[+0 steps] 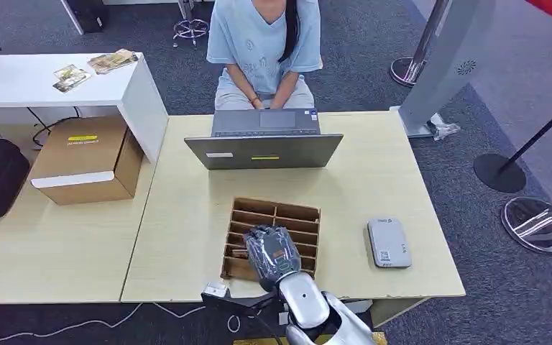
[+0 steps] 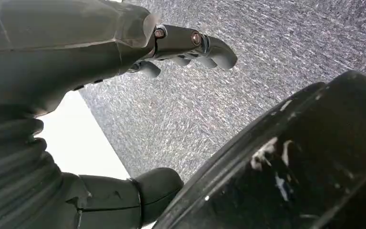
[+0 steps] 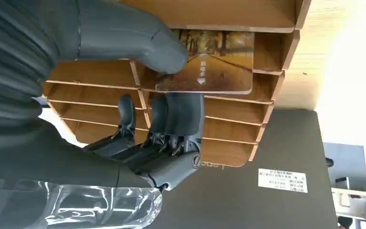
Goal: Pass the card to the sensor for recognition and then transmit it.
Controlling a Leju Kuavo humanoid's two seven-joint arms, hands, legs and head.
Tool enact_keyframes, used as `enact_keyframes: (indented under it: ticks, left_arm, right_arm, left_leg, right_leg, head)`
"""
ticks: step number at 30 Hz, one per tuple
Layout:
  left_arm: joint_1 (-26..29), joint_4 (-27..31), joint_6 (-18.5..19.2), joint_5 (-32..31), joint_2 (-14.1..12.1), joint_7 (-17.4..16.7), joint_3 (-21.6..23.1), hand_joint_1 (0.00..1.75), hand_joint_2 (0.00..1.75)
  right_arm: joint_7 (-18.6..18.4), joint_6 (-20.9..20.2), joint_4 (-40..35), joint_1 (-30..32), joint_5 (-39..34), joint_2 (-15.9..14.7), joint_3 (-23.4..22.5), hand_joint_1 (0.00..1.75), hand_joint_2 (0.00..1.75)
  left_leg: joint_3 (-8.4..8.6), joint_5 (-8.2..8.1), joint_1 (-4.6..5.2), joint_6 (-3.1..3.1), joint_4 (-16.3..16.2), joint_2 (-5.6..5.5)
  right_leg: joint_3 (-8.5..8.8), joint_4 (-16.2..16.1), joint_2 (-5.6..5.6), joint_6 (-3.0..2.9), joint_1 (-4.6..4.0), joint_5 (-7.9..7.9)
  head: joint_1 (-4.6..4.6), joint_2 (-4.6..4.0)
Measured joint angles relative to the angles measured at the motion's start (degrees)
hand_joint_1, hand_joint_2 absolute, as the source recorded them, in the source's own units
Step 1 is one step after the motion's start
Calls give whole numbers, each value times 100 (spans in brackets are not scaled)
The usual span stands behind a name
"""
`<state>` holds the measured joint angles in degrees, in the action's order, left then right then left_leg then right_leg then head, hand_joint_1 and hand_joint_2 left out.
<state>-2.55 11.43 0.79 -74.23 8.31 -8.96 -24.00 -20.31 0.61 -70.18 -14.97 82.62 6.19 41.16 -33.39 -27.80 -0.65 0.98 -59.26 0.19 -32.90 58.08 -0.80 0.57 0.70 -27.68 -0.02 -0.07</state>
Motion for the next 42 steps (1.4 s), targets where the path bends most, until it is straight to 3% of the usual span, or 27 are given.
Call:
enact_keyframes:
  ticks: [5, 12, 16, 17, 20, 42]
  left_arm:
    - [0, 0, 0, -2, 0, 0, 0, 0, 175]
    - [0, 0, 0, -15, 0, 0, 0, 0, 175]
    - [0, 0, 0, -17, 0, 0, 0, 0, 175]
    - [0, 0, 0, -17, 0, 0, 0, 0, 175]
    - [0, 0, 0, -20, -2, 0, -2, 0, 175]
    - [1, 0, 9, -138, -7, 0, -2, 0, 175]
  right_arm:
    - [7, 0, 0, -6, -2, 0, 0, 120, 175]
    - [9, 2, 0, -9, -20, 0, 0, 133, 175]
    - [28, 11, 0, -10, -39, 0, 0, 152, 175]
    - [37, 15, 0, -9, -59, 0, 0, 168, 175]
    - [57, 31, -2, -9, -112, 0, 0, 175, 175]
    - [669, 94, -673, 177, -1480, -59, -160, 175, 175]
  left_leg:
    - [0, 0, 0, 0, 0, 0]
    - [0, 0, 0, 0, 0, 0]
    - [0, 0, 0, 0, 0, 0]
    - [0, 0, 0, 0, 0, 0]
    - [0, 0, 0, 0, 0, 0]
    - [0, 0, 0, 0, 0, 1]
  right_leg:
    - [0, 0, 0, 0, 0, 0]
    - [0, 0, 0, 0, 0, 0]
    - [0, 0, 0, 0, 0, 0]
    - [0, 0, 0, 0, 0, 0]
    - [0, 0, 0, 0, 0, 0]
    - [-2, 0, 1, 0, 0, 0]
  head:
    - [0, 0]
    - [0, 0]
    - [0, 0]
    - [0, 0]
    - [0, 0]
    - [0, 0]
